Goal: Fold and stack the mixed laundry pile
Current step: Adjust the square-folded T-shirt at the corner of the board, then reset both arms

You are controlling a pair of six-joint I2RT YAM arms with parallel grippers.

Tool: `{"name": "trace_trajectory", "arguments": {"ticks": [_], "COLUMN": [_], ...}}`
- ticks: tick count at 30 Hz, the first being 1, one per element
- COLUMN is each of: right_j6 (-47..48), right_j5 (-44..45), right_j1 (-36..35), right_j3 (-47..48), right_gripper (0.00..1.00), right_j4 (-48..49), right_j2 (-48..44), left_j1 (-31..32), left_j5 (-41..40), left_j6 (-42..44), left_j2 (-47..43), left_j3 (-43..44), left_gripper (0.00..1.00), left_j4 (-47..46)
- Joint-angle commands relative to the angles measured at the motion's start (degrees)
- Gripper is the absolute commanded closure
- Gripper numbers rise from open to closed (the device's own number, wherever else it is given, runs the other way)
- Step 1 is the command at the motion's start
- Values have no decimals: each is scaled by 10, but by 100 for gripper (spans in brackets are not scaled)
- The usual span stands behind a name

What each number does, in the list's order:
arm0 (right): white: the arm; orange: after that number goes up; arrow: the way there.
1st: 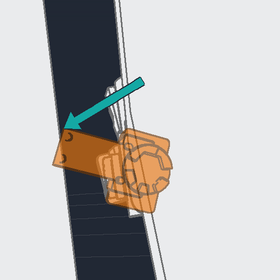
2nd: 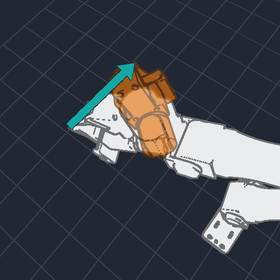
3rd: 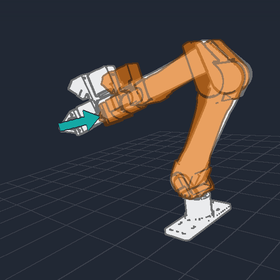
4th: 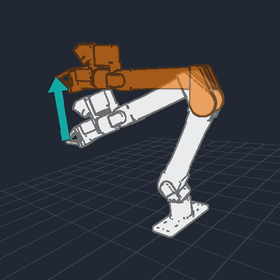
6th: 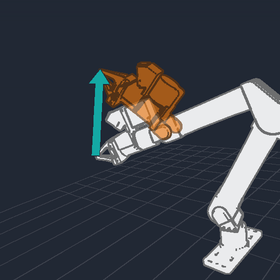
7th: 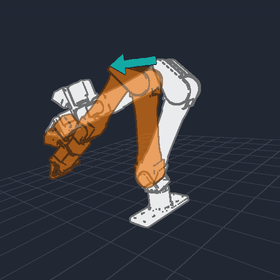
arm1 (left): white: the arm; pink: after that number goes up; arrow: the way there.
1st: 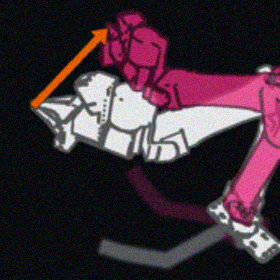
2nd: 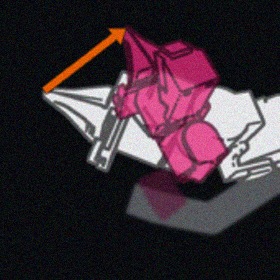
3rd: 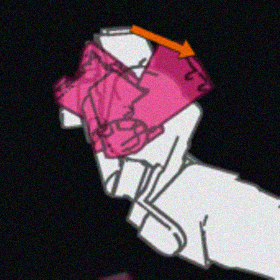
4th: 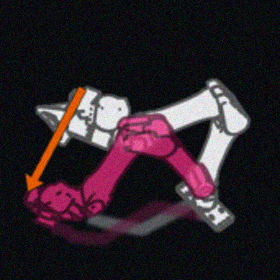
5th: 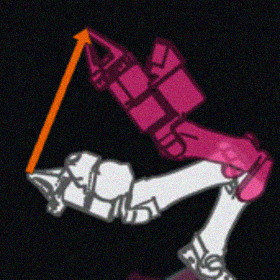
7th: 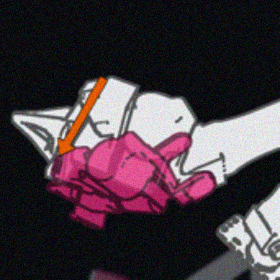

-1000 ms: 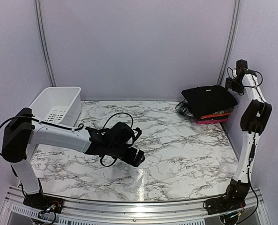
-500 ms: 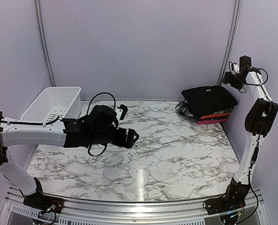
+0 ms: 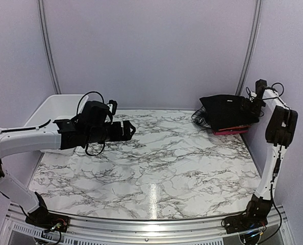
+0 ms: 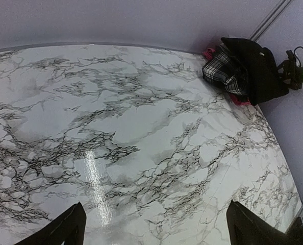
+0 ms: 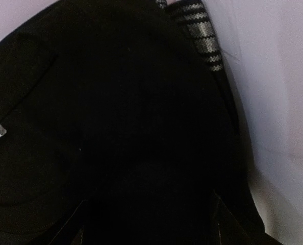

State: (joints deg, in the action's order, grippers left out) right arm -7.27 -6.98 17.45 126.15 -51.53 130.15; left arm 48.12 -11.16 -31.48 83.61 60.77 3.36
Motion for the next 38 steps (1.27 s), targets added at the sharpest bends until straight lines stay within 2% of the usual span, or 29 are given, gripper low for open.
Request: {"name": "trace_trajectory", "arguments": {"ticks": [1,4,5,6,12,19,23,26,32,38], "right_j6": [-9,-4,-7,-11,-16,-6,-35,-76,-142,-177], "right_j5": [-20,-52,-59,-67,-123,-115,-119,-117,-116,-108], "right_j1": [7,7,7,7,-10,-124,-218,-285,-370,-427], "right_j3": [-37,-65,-80,-98,-179,-293,-411,-554,-756,-857], "right_gripper": [21,14,3,2,1,1,2,1,1,1], "right_j4": [1,12,20,29,55,68,96,163,259,313], "right_j2": [-75,-131,-152,-175,-288,-422,-513,-604,-714,-755], "left_j1": [-26,-45,-51,-58,-79,-103,-110,-109,-109,-109], "left_j5": [14,13,15,21,11,-14,-13,6,32,48], "left_j6": [-24,-19,-14,-7,29,44,36,8,-27,-30], "left_j2": [-26,-28,-27,-26,-48,-114,-149,-172,-216,-248], "left_j3": [8,37,49,60,120,125,96,46,-63,-133], "left_gripper": [1,1,1,1,1,1,1,1,1,1], "left_j4": [56,112,134,151,248,321,351,351,337,313]}}
